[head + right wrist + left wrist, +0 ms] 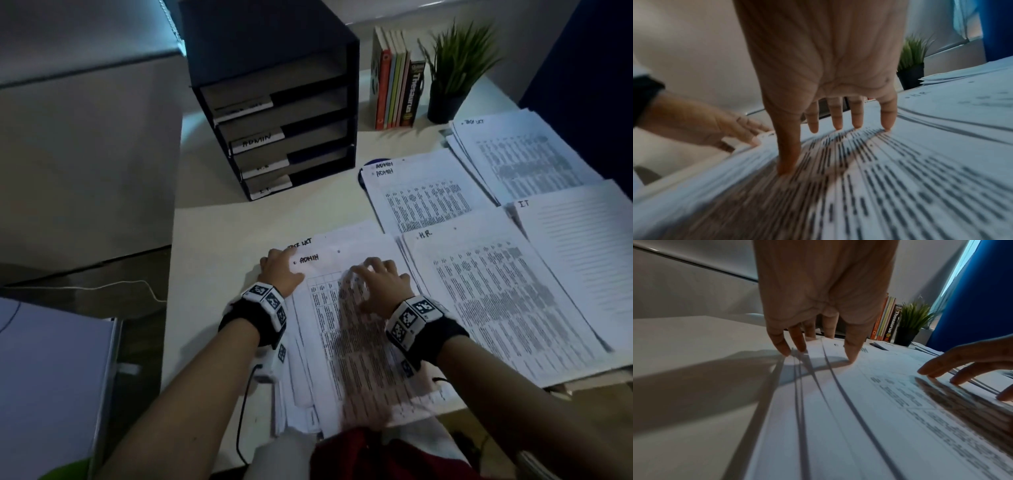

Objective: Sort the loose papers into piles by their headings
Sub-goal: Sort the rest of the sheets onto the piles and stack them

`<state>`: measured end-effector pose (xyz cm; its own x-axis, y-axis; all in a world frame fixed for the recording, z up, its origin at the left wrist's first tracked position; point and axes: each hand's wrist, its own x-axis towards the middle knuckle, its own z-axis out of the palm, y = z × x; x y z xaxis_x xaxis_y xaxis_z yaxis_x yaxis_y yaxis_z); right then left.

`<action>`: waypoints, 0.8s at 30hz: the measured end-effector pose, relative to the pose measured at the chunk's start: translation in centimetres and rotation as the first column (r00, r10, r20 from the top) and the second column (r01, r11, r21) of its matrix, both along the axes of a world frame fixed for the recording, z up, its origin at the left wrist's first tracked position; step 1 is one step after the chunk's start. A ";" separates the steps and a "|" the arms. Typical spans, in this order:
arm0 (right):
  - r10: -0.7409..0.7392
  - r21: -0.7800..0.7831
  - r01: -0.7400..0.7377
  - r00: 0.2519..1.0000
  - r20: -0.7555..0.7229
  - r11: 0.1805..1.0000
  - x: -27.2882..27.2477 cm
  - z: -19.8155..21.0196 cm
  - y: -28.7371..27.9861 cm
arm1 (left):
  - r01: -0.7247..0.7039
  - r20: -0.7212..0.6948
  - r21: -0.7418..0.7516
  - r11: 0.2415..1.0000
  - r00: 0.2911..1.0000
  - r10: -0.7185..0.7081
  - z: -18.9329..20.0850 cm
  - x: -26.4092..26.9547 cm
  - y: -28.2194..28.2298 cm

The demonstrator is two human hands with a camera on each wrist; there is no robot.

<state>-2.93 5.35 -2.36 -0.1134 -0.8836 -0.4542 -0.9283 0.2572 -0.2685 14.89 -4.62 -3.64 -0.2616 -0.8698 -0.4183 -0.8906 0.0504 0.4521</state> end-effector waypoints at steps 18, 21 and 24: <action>0.206 0.005 -0.206 0.976 -0.077 0.979 -0.2 0.1 -1.8 | 0.223 0.178 -0.197 0.955 0.966 -0.189 0.1 -1.6 1.5; 0.257 0.019 -0.256 0.961 -0.099 0.966 -0.3 0.1 -2.6 | 0.236 0.174 -0.221 0.946 0.964 -0.200 0.3 -1.6 2.1; 0.306 0.026 -0.305 0.942 -0.138 0.952 0.0 0.3 -3.0 | 0.234 0.158 -0.238 0.943 0.967 -0.200 0.6 -1.2 2.8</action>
<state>-2.96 2.33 -2.08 0.0993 -0.8839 -0.4569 -0.9904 -0.0437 -0.1308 13.73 -1.85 -3.09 -0.4142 -0.8794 -0.2347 -0.8950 0.3466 0.2809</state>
